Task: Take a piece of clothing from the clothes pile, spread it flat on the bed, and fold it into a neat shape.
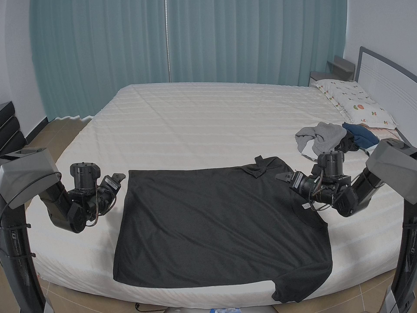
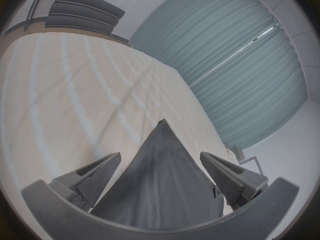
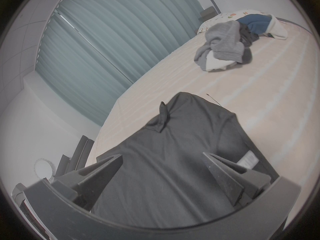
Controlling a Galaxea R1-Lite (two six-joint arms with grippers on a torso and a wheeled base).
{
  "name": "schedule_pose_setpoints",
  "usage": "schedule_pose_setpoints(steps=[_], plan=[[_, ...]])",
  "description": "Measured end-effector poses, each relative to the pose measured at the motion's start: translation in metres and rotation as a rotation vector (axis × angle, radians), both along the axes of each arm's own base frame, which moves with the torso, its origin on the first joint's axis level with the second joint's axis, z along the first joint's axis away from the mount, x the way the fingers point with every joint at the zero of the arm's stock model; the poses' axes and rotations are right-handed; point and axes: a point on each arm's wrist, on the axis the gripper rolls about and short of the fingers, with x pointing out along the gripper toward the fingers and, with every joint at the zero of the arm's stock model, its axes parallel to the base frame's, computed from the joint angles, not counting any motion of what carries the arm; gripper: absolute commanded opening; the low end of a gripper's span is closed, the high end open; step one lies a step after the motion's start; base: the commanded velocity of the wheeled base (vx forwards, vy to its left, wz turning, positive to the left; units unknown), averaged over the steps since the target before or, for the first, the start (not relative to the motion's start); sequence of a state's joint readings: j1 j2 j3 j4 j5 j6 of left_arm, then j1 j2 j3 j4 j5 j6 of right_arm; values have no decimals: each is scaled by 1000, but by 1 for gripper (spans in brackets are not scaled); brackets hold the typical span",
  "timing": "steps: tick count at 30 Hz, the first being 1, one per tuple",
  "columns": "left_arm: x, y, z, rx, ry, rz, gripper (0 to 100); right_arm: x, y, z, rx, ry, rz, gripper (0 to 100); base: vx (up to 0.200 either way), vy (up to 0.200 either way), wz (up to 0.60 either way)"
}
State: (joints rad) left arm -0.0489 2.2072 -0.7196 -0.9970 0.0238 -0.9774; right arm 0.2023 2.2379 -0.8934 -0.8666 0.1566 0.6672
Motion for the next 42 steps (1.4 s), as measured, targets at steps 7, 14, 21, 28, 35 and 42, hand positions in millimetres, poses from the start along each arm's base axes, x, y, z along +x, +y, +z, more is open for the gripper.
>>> schedule_pose_setpoints(steps=[7,14,21,28,35,42], plan=[[-60,-4,-5,1,66,-26,100,-62,-13,-7,-3,50,3,100,0,0,0],[-110,-13,-1,-1,49,-78,100,-111,-21,-5,1,101,18,100,0,0,0],[-145,-24,-3,2,103,-150,100,-132,-26,-1,20,121,45,100,-29,0,0],[-152,-27,-4,-23,125,-203,100,-136,-28,0,25,126,50,100,-200,0,0],[-153,-27,-10,-22,155,-218,100,-138,-28,0,25,131,49,100,-86,0,0],[-152,-27,-19,-15,198,-220,100,-139,-28,-1,24,135,49,100,0,0,0]])
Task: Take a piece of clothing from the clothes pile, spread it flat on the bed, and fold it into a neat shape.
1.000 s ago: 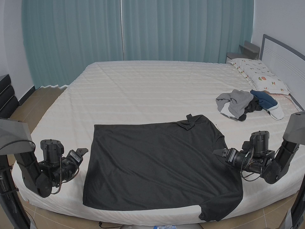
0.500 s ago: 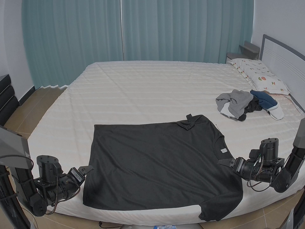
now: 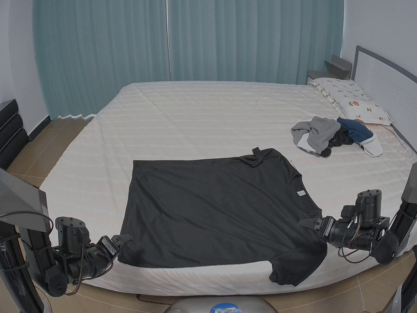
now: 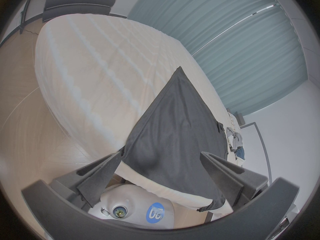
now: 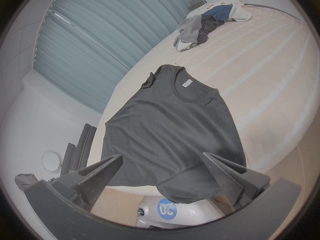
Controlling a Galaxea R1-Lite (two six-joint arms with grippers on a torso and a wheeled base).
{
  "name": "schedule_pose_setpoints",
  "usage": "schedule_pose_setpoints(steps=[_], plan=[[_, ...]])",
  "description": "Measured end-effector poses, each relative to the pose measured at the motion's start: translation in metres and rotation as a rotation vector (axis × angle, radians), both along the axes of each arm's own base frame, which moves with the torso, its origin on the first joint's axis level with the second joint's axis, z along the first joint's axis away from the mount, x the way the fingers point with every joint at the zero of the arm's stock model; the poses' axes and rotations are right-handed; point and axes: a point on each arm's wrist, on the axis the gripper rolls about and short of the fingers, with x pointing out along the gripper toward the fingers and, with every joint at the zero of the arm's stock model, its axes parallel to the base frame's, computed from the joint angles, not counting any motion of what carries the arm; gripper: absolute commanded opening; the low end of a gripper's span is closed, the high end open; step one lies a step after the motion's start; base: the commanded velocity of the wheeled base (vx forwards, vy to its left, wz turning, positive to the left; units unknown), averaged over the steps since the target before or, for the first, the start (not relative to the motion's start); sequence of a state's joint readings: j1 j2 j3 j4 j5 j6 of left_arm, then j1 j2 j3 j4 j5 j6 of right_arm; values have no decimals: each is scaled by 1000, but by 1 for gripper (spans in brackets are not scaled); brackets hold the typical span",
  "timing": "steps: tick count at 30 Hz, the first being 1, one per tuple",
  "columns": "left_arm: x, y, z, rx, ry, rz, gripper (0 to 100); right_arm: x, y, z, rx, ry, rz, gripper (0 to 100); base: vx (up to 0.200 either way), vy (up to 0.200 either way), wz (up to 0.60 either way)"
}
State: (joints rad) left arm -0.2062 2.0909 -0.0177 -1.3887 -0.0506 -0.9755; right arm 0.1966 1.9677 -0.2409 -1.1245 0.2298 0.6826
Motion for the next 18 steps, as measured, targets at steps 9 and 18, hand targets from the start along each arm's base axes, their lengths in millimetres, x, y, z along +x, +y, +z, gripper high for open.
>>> schedule_pose_setpoints(steps=[9,18], plan=[[0,0,-15,23,64,-7,100,-1,0,-1,-1,6,-1,100,0,0,0],[12,-2,-28,83,63,-45,100,0,1,-1,9,6,16,100,0,0,0]])
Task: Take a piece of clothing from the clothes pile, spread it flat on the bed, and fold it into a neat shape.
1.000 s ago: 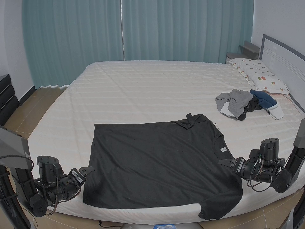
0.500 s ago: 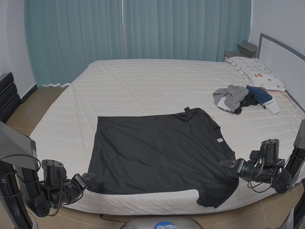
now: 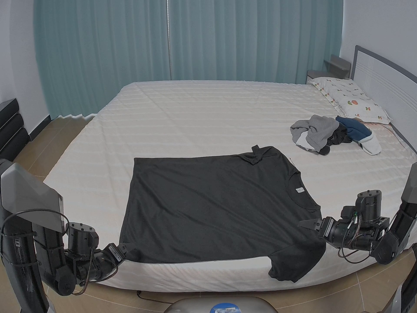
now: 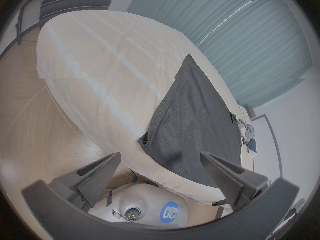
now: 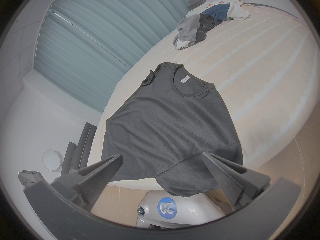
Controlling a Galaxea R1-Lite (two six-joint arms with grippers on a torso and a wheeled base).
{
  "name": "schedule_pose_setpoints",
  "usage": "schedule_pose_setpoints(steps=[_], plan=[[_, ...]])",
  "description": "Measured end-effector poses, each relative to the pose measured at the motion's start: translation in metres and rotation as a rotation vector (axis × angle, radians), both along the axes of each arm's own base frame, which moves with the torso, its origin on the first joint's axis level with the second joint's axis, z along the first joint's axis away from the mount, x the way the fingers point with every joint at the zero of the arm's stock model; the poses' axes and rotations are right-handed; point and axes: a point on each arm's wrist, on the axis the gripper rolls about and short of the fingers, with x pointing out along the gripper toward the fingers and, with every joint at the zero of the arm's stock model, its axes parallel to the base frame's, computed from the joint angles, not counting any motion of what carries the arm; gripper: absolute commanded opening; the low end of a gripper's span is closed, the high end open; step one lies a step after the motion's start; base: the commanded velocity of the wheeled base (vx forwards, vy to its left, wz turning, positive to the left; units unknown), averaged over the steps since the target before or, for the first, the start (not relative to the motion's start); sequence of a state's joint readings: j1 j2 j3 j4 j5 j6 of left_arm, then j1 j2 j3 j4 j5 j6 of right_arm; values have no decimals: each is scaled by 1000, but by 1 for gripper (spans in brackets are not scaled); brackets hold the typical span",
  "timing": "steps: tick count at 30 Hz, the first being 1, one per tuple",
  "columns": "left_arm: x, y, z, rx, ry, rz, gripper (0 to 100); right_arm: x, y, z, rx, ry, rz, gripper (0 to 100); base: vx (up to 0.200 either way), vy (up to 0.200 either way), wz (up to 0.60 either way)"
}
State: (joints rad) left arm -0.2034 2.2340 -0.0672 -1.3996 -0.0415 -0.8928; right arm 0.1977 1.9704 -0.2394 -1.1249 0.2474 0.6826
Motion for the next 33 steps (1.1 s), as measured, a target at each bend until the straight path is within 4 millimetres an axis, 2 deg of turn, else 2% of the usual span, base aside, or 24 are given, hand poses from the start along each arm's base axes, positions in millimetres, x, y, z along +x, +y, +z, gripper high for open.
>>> schedule_pose_setpoints(steps=[8,18,23,29,33], plan=[[15,-2,-6,12,-28,-3,100,0,0,0,1,-1,2,100,0,0,0],[23,0,-11,24,-37,-21,100,1,0,1,2,-6,1,100,0,0,0],[24,9,-11,7,-37,-78,100,1,0,1,3,-6,0,100,0,0,0],[24,24,-8,-105,-43,-183,100,1,-1,1,4,-6,-2,100,0,0,0],[28,32,-5,-54,-84,-232,100,2,-1,1,5,-6,-3,100,0,0,0]])
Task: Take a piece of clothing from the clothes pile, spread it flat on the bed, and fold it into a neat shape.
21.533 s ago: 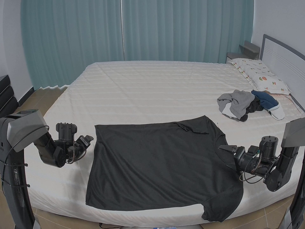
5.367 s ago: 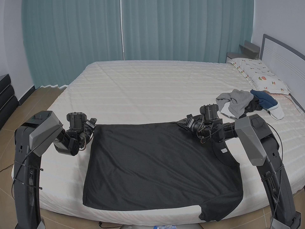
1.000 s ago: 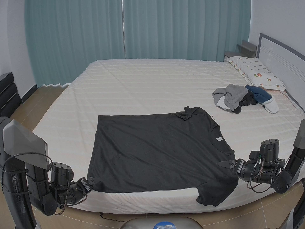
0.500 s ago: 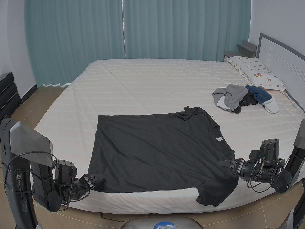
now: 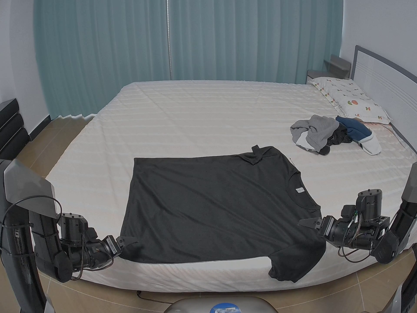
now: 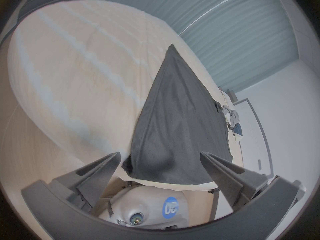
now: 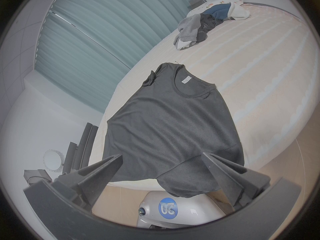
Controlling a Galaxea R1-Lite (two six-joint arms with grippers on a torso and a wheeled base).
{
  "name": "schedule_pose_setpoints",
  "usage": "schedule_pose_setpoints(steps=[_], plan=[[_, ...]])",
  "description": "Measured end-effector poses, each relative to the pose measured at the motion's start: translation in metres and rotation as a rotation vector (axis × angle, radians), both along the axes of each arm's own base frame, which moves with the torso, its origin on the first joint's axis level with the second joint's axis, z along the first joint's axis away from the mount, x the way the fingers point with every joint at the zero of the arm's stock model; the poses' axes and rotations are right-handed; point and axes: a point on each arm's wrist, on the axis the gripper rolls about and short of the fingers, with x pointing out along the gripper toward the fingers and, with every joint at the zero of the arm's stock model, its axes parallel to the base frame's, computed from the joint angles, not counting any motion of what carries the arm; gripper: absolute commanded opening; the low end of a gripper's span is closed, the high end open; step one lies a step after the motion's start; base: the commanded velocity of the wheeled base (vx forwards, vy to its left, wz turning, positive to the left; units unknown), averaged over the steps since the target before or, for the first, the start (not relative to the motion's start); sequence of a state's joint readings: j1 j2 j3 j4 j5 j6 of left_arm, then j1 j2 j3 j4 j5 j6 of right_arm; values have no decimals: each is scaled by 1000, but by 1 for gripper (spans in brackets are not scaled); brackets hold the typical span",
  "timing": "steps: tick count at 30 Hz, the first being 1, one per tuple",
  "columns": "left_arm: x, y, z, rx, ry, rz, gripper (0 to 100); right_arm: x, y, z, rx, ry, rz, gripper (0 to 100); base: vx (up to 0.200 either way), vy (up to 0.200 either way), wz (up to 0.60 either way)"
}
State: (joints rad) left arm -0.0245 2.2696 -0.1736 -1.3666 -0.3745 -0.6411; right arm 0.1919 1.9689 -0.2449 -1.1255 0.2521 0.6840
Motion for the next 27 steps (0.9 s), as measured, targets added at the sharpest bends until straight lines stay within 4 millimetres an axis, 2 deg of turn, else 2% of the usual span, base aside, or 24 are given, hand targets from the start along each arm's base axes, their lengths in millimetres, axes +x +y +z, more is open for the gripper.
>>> schedule_pose_setpoints(steps=[10,21,22,27], plan=[[5,-6,-5,37,52,-60,100,0,0,-1,0,3,-1,100,0,0,0],[12,-12,-4,47,30,-83,100,1,0,-3,-2,9,-1,100,0,0,0],[13,-12,-3,47,28,-83,0,1,0,-3,-2,10,-1,100,0,0,0],[12,-12,-4,48,30,-83,0,1,0,-3,-3,11,-2,100,0,0,0]])
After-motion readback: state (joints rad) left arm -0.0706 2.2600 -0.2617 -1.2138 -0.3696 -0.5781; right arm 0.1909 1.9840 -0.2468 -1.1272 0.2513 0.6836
